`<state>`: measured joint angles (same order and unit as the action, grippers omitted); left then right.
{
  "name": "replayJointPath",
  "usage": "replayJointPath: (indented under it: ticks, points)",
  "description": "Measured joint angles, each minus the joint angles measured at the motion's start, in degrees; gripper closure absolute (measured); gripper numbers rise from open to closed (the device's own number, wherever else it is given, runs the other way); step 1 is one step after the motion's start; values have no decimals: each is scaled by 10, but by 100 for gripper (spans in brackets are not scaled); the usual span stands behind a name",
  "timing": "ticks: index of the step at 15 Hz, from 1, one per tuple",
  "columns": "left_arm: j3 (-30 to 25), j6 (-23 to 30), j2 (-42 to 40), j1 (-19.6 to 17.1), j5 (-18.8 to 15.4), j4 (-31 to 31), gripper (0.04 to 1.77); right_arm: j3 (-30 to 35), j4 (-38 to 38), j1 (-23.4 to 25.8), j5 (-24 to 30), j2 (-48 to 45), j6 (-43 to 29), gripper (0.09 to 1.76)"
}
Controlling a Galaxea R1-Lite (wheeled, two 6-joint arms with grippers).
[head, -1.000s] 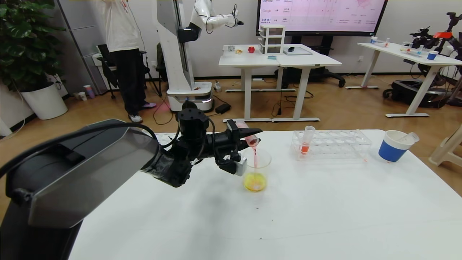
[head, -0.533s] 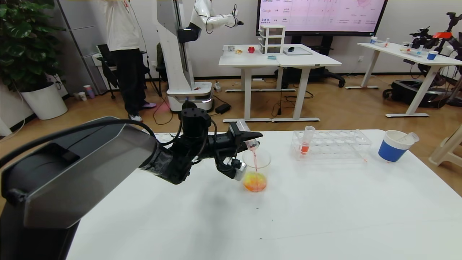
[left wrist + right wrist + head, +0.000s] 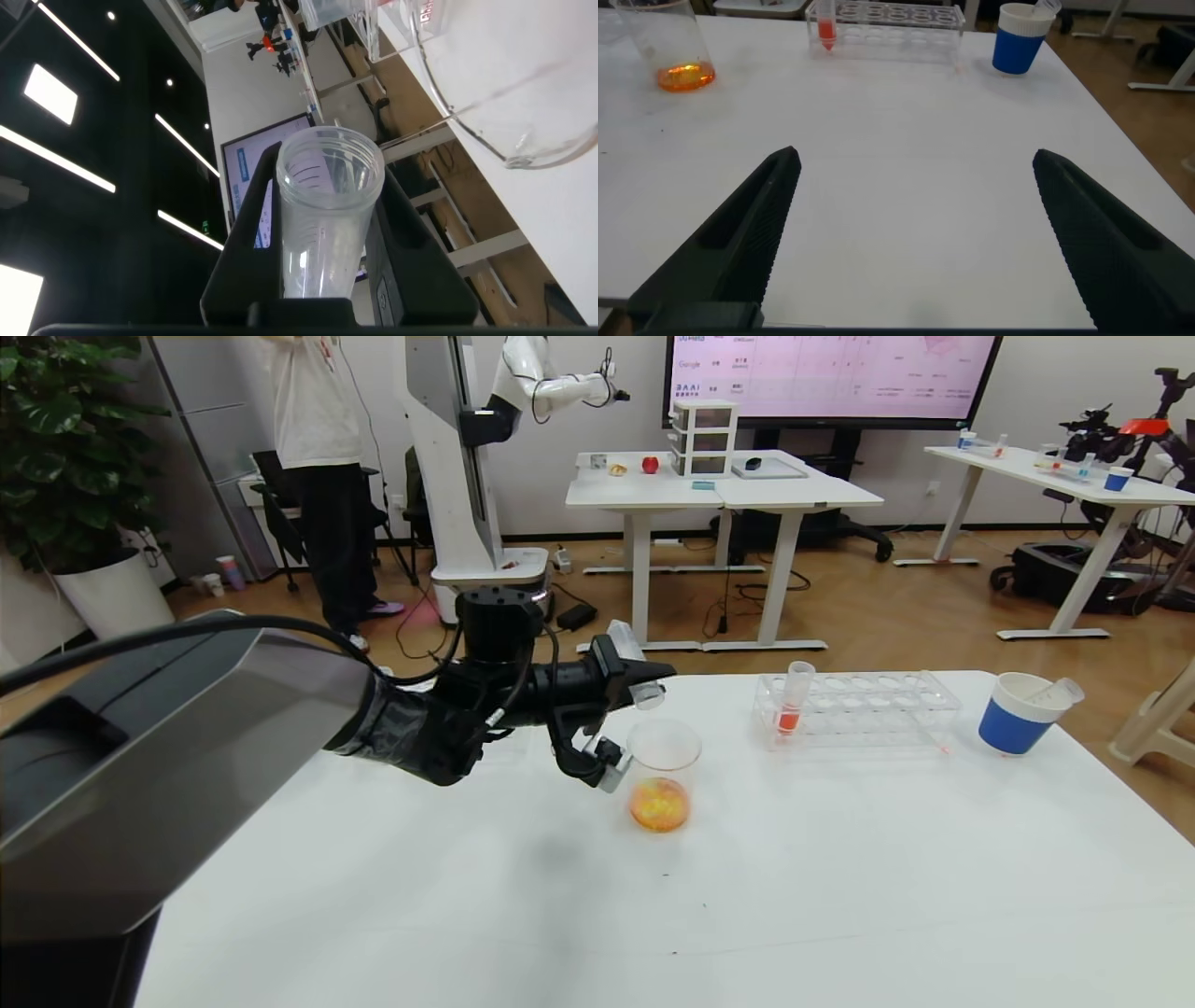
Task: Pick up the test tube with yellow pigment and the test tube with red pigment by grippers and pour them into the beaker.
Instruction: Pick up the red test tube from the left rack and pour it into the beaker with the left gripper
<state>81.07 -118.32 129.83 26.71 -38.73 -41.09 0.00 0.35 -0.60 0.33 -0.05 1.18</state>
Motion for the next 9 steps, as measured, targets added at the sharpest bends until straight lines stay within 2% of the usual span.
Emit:
replayJointPath:
  ticks: [5,7,9]
  points:
    - [-1,13,-8,2,1,1,131,0,0,0,0,0,0,11]
    - [-9,73,-9,3,2,-2,131,0,0,0,0,0,0,11]
    - [-19,167,-12,3,20,-4,131,0,0,0,0,0,0,11]
